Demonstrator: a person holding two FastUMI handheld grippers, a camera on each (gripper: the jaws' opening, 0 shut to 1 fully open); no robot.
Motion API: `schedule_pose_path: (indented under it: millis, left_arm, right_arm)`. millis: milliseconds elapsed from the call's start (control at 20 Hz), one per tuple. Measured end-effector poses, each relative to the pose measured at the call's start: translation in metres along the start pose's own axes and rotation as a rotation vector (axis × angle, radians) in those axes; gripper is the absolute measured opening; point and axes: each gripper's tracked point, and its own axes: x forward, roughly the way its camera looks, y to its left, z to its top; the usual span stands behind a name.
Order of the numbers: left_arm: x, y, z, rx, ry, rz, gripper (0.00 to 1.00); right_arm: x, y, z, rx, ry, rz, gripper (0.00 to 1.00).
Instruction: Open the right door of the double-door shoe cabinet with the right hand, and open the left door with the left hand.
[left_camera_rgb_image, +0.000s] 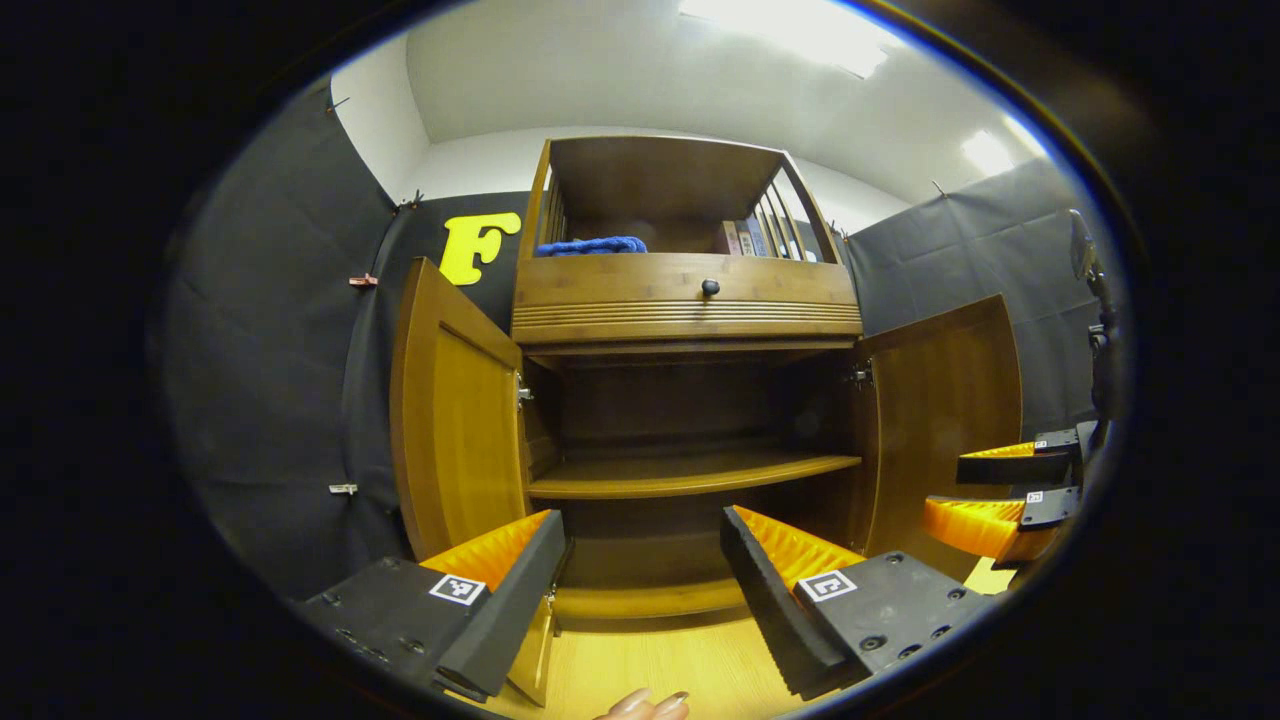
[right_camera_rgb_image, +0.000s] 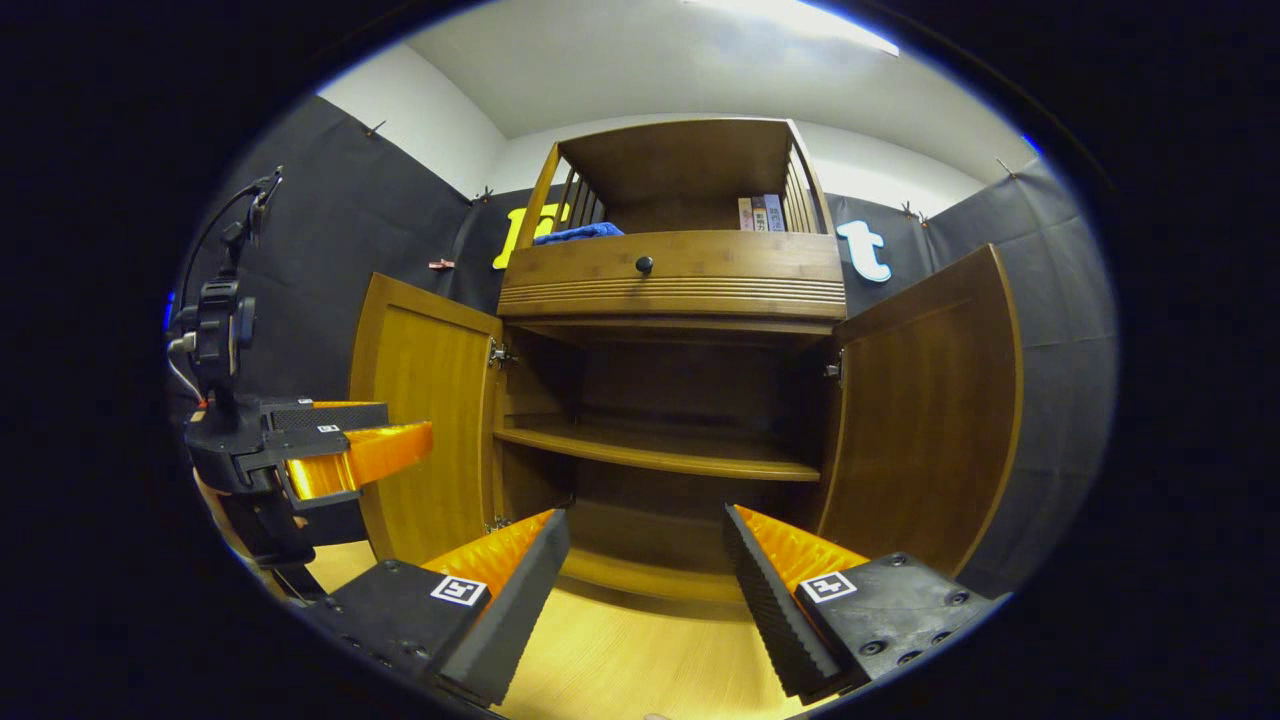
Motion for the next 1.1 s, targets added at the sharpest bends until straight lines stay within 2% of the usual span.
schedule_pose_path:
  millis: [250,550,900,1100]
  left_arm:
    - [0.007,-0.003,-0.001,-0.018,0.015,-0.009,0.98]
    - [0.011,0.006,-0.007,-0.025,0.027,0.021,0.98]
    - [0.012,0.009,-0.008,-0.035,0.023,0.026,0.98]
    - [0.017,0.006,-0.006,-0.052,0.019,0.005,0.99]
  right_arm:
    - [0.007,0.006,-0.002,0.000,0.006,0.015,0.98]
    - [0.013,0.013,-0.011,0.014,0.026,0.042,0.98]
    - [0.017,0.008,-0.015,0.022,0.033,0.035,0.98]
    - [0.019,0.006,-0.009,0.044,0.010,0.022,0.96]
